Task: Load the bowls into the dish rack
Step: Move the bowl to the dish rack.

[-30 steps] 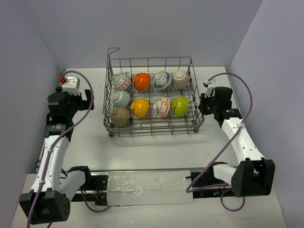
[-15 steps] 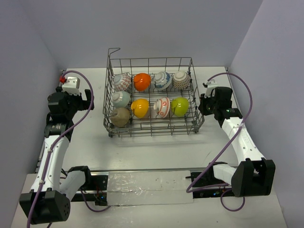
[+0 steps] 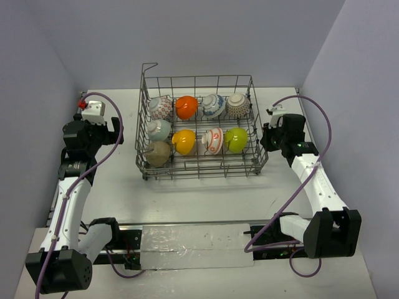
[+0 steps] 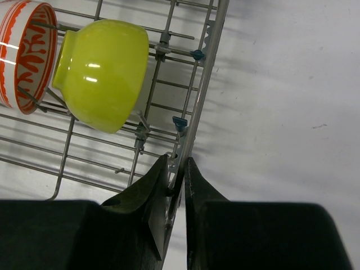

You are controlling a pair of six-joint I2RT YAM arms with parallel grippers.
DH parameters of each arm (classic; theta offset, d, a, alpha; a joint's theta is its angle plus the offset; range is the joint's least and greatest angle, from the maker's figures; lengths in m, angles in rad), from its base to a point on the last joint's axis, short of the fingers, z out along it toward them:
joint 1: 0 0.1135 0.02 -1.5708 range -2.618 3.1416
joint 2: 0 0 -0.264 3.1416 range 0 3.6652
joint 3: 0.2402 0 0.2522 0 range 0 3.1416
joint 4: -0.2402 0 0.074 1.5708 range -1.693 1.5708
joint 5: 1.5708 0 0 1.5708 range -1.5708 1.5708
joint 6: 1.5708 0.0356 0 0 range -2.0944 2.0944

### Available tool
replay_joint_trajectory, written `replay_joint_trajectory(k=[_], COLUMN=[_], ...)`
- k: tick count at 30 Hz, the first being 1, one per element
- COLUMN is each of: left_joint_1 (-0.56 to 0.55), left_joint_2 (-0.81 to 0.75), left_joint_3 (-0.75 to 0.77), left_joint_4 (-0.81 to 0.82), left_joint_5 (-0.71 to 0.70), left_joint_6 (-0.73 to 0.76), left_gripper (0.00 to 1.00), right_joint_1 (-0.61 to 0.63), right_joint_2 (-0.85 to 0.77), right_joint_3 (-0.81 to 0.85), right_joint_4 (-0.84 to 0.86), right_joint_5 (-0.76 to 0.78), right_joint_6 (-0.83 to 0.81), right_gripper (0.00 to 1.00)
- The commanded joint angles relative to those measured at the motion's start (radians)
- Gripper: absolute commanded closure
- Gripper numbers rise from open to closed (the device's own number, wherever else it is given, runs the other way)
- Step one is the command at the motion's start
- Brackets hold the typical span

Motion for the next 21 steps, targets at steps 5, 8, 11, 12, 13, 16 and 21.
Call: replay_joint_trajectory(k=[5,8,11,12,13,16,21], left_joint_1=[-0.002,-0.002,-0.002,-0.002,-0.002,-0.002,-0.002], left_joint_2=[0.001,0.003,0.012,0.012,0.012,0.006,0.003], left_joint_3=[0.008,0.008,0.013,0.013,0.013,0.011,0.01], left_joint_4=[0.022,0.025,0.023,0.022,0.022,0.019,0.017], left_joint_5=[0.01,0.02,0.021,0.021,0.023,0.026,0.027], left_joint_6=[0.006,0.003,0.003,0.003,0.003,0.005,0.006], left_gripper=[0.01,0.01,0.01,0.01,0.01,0.01,0.01], right_joint_1=[0.0,0.0,0.0,0.0,0.0,-0.001,0.0], right_joint_2=[-0.057,-0.058,-0.06,-0.06,-0.06,-0.063,-0.063], right_joint_3=[0.019,0.021,0.016,0.016,0.016,0.017,0.016], right_joint_4=[-0.085,-0.089,-0.089,-0.088,-0.089,-0.098,-0.097], right_joint_5=[-0.082,-0.089,-0.092,-0.093,-0.098,-0.112,-0.121], right_joint_6=[-0.075,-0.08,-0.084,-0.086,-0.086,-0.093,-0.093], right_gripper=[1.0,1.0,1.0,1.0,1.0,1.0,1.0])
